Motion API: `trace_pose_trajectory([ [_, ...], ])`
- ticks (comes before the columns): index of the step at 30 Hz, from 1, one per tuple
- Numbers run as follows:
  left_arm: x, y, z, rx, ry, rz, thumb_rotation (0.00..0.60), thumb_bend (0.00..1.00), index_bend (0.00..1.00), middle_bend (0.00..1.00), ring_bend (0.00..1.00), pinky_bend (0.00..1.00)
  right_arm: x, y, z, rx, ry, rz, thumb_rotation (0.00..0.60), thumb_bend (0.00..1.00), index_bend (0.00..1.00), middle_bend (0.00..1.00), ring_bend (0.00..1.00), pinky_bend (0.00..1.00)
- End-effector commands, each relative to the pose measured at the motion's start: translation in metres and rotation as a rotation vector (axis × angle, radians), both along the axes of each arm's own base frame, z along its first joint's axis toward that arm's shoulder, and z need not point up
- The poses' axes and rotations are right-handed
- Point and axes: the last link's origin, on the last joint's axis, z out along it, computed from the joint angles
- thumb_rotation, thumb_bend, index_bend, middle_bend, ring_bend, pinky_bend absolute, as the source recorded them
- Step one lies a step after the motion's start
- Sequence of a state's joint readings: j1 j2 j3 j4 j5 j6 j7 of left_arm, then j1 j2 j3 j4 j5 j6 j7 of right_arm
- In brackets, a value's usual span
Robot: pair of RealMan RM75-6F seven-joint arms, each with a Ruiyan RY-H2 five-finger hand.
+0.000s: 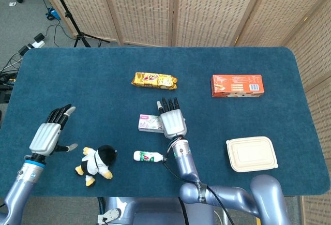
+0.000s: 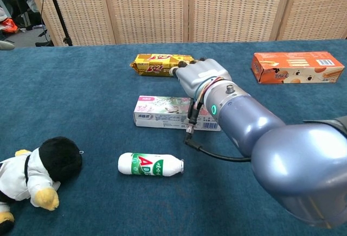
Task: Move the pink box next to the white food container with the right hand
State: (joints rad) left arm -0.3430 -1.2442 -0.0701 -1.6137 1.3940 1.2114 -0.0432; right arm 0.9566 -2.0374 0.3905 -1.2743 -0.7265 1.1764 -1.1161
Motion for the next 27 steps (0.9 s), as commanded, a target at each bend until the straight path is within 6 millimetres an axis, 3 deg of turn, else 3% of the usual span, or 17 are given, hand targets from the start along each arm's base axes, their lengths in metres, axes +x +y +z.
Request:
trace_pose_trajectory([
  [1, 0.0, 0.0, 0.0, -0.002, 0.0, -0.001, 0.6, 0.0, 0.0, 0.0, 0.0, 0.0, 0.001, -0.003, 0.001, -0.006, 0.003, 0.0, 0.6, 0.21, 0.02, 0.0, 0.0, 0.0],
  [14, 0.002, -0.002, -0.001, -0.008, -0.001, -0.007, 0.6, 0.0, 0.0, 0.0, 0.0, 0.0, 0.0, -0.012, -0.001, -0.003, 0.009, -0.022, 0.6, 0.21, 0.02, 0.0, 0.0, 0.0],
  [21, 0.002, -0.001, -0.002, -0.012, 0.001, -0.007, 0.6, 0.0, 0.0, 0.0, 0.0, 0.0, 0.002, -0.004, 0.002, -0.016, 0.031, -0.008, 0.6, 0.23, 0.03, 0.0, 0.0, 0.0],
  [27, 0.004, -0.003, 0.0, -0.005, -0.009, -0.014, 0.6, 0.0, 0.0, 0.0, 0.0, 0.0, -0.002, 0.003, 0.007, -0.029, 0.157, 0.114, 0.6, 0.23, 0.04, 0.0, 0.0, 0.0],
])
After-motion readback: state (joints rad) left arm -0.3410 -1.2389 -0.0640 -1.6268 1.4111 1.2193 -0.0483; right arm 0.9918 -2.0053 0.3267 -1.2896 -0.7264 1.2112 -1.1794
